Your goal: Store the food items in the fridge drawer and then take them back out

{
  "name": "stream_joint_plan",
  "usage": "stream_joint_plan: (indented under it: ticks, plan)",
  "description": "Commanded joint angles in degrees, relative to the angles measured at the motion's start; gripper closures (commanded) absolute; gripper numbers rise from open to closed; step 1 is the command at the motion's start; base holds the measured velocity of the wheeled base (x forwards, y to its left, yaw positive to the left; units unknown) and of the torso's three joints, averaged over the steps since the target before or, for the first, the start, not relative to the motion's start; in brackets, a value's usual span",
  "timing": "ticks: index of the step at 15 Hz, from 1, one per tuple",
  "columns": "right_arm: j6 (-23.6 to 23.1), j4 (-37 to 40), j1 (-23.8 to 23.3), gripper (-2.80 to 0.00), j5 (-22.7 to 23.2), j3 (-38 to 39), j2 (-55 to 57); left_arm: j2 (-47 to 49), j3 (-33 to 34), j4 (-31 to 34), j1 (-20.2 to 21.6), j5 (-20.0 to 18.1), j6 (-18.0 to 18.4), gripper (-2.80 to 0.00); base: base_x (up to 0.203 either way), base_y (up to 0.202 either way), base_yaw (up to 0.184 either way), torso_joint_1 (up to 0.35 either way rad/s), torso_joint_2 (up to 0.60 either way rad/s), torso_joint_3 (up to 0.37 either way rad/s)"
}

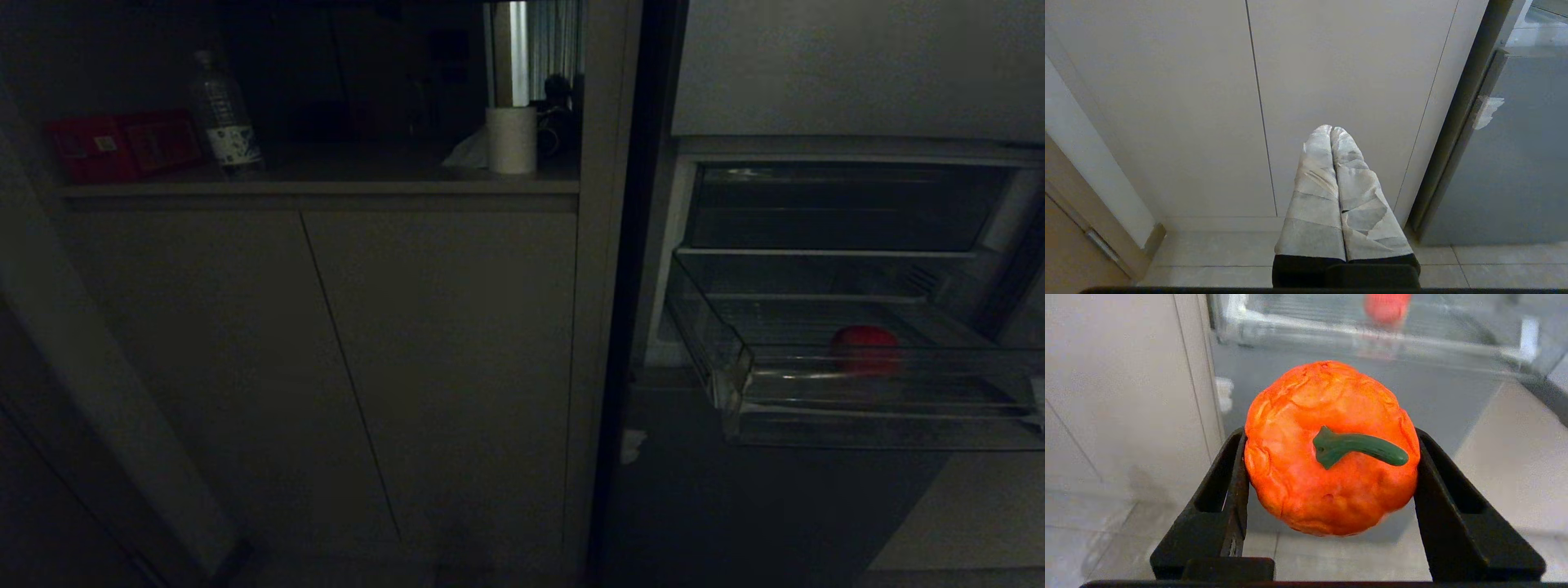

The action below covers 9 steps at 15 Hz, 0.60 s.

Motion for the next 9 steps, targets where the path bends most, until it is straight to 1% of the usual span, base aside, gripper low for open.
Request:
stream_joint_plan:
  ticks: [1, 9]
  plan:
    - [-0.46, -3.50, 0.00, 0.00, 0.17, 1.68, 0.05, 0.00, 0.00, -0.01, 0.02, 0.01, 0.02, 0.00, 0.000, 0.000, 0.000, 0.000, 0.00, 0.000]
    - [-0.31, -3.34, 0.00, 0.00, 0.18, 1.68, 0.05, 0.00, 0.00, -0.01, 0.02, 0.01, 0.02, 0.00, 0.000, 0.000, 0.000, 0.000, 0.00, 0.000]
